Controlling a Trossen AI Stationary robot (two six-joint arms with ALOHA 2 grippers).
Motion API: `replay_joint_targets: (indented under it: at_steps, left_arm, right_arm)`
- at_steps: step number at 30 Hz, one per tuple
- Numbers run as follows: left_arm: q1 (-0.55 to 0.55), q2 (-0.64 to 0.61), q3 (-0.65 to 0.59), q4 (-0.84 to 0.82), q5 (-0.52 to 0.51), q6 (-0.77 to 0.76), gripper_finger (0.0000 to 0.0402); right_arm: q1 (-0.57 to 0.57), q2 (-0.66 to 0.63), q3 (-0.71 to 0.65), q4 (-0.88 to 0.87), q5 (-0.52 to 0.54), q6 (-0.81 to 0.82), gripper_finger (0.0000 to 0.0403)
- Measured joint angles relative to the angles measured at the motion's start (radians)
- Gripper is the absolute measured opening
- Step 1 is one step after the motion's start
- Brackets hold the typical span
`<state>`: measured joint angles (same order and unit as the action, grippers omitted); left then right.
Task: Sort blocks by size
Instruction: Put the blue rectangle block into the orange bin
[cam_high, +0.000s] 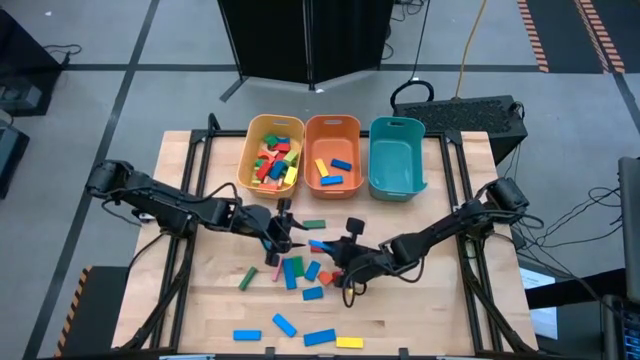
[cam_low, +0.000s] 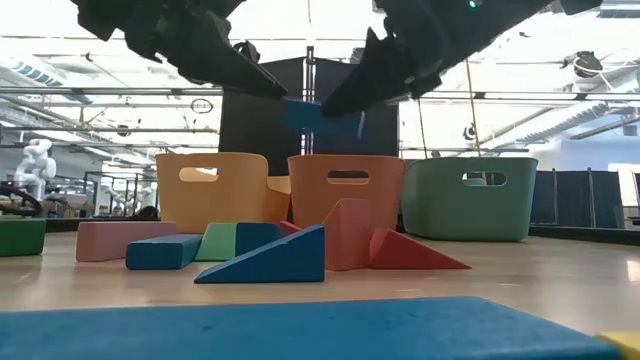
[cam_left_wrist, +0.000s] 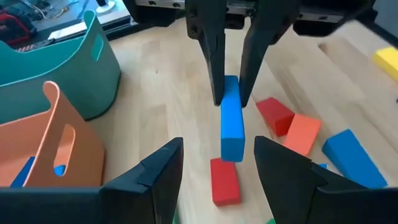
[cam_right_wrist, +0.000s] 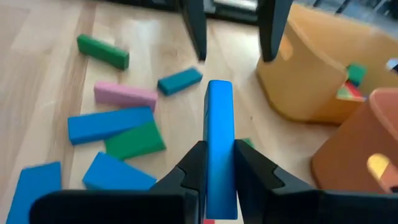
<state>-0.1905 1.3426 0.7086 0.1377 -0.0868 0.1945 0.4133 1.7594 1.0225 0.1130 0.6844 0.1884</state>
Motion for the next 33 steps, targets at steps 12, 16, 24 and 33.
replay_joint_targets:
  at_steps: [12, 16, 24, 33]
  left_arm:
    - [0.0, 0.0, 0.0, 0.025, 0.0, -0.006, 0.0199]
    - [0.0, 0.0, 0.0, 0.042, 0.0, -0.006, 0.0199]
    - [0.0, 0.0, 0.0, 0.05, 0.03, -0.009, 0.0161]
    - [-0.002, 0.0, 0.0, 0.067, 0.034, -0.005, 0.0067]
  right_arm:
    - [0.0, -0.001, 0.0, 0.123, 0.032, -0.123, 0.0048]
    - [0.0, -0.001, 0.0, 0.133, 0.053, -0.13, 0.0048]
    - [0.0, -0.001, 0.001, 0.175, 0.054, -0.162, 0.0048]
    - [-0.002, -0.001, 0.001, 0.189, 0.054, -0.171, 0.0048]
